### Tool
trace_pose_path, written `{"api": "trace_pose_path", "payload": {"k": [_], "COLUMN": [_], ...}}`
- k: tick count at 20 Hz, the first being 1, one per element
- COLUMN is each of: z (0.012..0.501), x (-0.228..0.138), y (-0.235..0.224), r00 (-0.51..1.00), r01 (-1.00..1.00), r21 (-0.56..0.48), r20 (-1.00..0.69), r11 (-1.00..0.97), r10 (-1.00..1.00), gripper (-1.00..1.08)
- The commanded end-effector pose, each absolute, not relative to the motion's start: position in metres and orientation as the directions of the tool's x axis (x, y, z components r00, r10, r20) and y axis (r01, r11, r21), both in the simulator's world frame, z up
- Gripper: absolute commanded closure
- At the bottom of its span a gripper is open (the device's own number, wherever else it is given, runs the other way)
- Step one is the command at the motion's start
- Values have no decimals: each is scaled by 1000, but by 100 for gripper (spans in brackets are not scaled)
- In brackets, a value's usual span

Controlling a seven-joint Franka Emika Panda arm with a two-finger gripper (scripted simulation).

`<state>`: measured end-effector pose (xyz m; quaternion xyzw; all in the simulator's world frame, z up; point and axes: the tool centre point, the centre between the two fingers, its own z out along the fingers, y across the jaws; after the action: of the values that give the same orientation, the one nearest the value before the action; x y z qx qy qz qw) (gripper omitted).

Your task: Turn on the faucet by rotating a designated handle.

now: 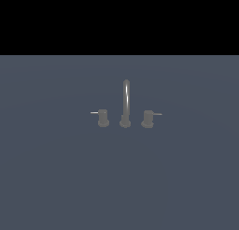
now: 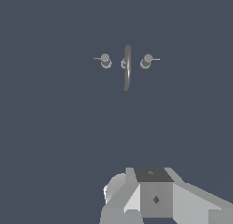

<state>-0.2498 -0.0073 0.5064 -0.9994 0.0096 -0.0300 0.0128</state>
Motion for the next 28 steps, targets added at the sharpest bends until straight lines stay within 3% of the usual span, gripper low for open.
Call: {"api": "trace_pose_path", "payload": {"k": [1,14,28], "z": [506,482,407], "x": [-250,-239,-199], "y": [-7,11,63], "r00": [998,992,928], "r01": [-18,-108,-370], "r21": [-26,-28,-31], "r20": [60,56,42], "r11": [-999,-994,-929], "r10": [-20,-109,-371], "gripper": [108,108,108]}}
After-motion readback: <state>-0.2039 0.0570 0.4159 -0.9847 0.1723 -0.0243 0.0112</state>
